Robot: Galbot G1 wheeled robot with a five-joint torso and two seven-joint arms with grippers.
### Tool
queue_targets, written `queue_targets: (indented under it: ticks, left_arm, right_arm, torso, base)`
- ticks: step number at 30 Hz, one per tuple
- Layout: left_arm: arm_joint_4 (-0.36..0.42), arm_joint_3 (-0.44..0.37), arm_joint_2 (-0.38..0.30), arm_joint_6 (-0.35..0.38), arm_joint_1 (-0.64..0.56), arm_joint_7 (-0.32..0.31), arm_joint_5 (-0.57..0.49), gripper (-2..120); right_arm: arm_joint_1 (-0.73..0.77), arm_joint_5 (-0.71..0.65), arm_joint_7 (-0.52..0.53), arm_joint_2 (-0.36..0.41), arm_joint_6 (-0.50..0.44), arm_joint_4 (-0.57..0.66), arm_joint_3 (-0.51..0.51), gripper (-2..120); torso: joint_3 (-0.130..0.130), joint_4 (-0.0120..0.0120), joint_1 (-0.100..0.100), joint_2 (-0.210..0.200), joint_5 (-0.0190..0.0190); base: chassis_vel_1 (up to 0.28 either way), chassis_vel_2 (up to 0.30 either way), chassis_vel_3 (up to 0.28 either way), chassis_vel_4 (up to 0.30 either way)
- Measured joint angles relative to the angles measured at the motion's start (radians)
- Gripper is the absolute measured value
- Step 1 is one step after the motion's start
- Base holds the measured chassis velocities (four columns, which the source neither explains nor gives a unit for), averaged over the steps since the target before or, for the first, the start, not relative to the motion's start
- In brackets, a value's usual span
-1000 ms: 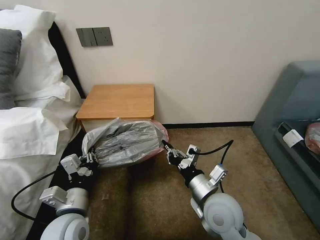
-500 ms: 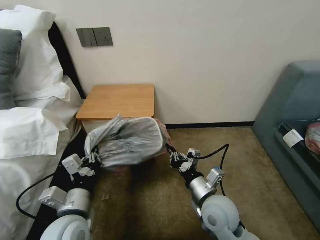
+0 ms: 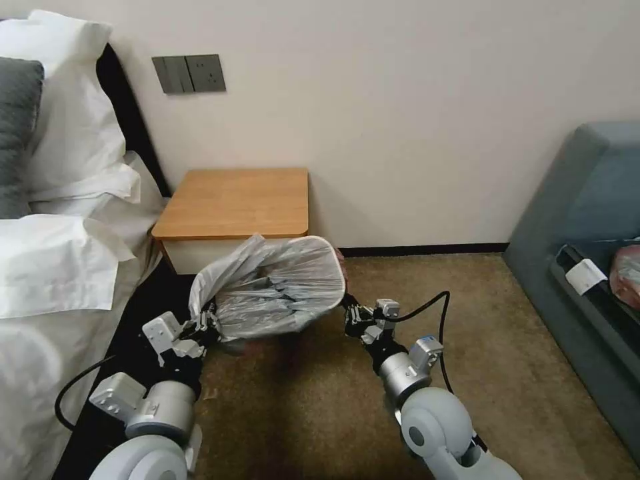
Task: Pick up the garbage bag from the table and place it over the trash can.
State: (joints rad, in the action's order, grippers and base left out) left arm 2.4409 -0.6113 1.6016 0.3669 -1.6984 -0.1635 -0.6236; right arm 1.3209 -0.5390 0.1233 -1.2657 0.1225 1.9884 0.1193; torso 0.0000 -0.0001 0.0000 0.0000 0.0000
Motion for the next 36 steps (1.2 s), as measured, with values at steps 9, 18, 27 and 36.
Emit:
queue_targets:
  ticks: [9, 18, 27, 36]
  left_arm:
    - [0.012, 0.002, 0.001, 0.025, -0.007, -0.007, -0.016, 5]
    - [-0.006, -0.026, -0.004, 0.035, 0.010, -0.025, -0.018, 5]
    - [-0.046, -0.057, -0.020, 0.078, 0.045, -0.093, -0.014, 5]
    - [-0.085, -0.032, -0.032, 0.131, 0.044, -0.124, 0.076, 5]
  right_arm:
    - [-0.003, 0.050, 0.002, 0.006, -0.005, -0.038, 0.009, 0]
    - [0.043, 0.143, -0.028, 0.025, -0.043, -0.030, 0.038, 30]
    - [0.195, 0.228, -0.098, 0.093, -0.085, 0.108, 0.070, 65]
    - [0.158, 0.342, -0.114, 0.123, -0.198, 0.208, 0.122, 88]
  torso:
    - [0.000, 0.0001, 0.000, 0.000, 0.0000]
    - [0.000, 0.0000, 0.000, 0.000, 0.0000]
    - [0.000, 0.0000, 0.000, 0.000, 0.0000]
    - [0.000, 0.0000, 0.000, 0.000, 0.0000]
  base:
    - [0.000, 0.000, 0.000, 0.000]
    - [0.000, 0.000, 0.000, 0.000]
    - [0.000, 0.000, 0.000, 0.000]
    - [0.000, 0.000, 0.000, 0.000]
